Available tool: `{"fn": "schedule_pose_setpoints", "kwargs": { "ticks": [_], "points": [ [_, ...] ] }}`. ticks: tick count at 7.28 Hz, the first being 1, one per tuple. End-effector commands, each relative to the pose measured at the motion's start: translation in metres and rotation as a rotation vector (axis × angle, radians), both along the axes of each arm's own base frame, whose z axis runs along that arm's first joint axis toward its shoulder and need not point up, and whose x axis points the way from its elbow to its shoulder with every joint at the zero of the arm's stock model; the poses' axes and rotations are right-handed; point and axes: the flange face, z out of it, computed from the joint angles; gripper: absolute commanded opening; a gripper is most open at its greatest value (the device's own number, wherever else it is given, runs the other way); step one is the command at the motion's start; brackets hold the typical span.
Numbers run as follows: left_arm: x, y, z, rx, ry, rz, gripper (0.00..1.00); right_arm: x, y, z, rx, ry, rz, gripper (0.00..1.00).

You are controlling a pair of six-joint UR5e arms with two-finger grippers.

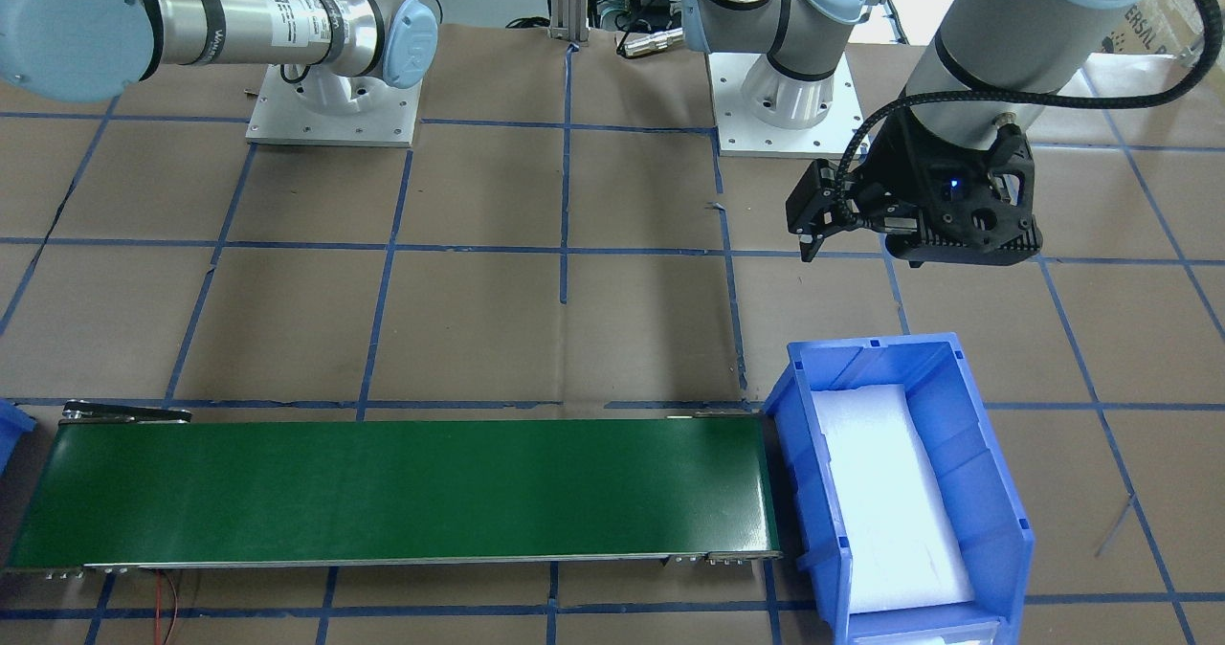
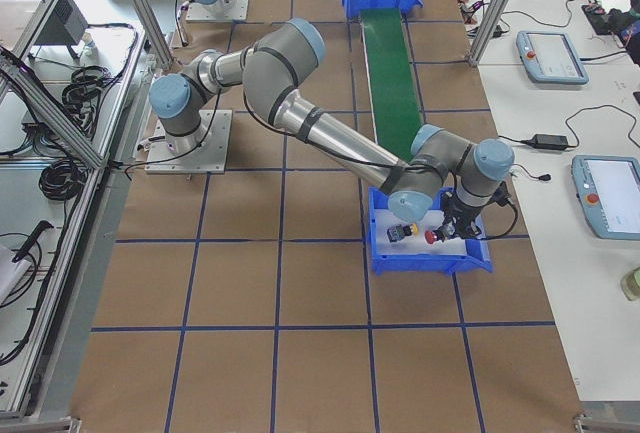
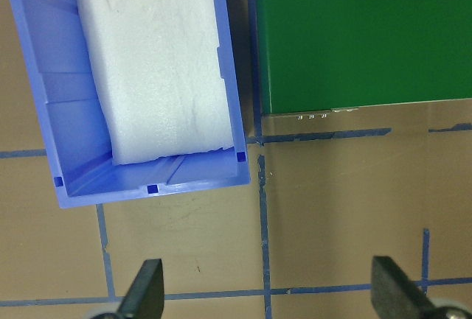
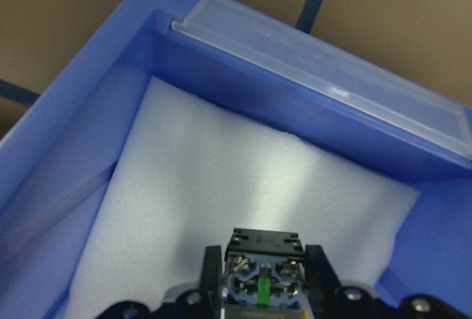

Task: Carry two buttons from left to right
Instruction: 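Lower the red button onto the foam and open the right gripper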

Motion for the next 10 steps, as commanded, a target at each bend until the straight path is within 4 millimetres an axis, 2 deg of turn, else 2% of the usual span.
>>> {"fn": "schedule_pose_setpoints", "kwargs": {
  "ticks": [1,2,4,8,10],
  "points": [
    [0.0004,0.0003,-0.0014,0.003,0.025,0.006,1.00,0.0022,-0.0026,-0.0087,0.002,-0.003,0.001,0.17],
    [0.0006,0.0005,-0.0015,0.004,0.024,0.006,1.00,0.0026,-0.0021,-0.0104,0.005,-0.006,0.000,0.28],
    [-0.0003,0.0012,-0.0045,0.010,0.024,0.004,1.00,0.0048,-0.0031,-0.0132,-0.004,-0.029,0.003,0.40],
    [0.0020,-0.0017,0.0006,-0.002,0.027,-0.006,1.00,0.0037,-0.0028,-0.0140,-0.003,-0.031,0.001,0.43],
    [-0.0002,-0.0011,-0.0039,0.007,0.024,-0.012,1.00,0.0037,-0.0028,-0.0139,-0.003,-0.031,0.001,0.45]
  ]
}}
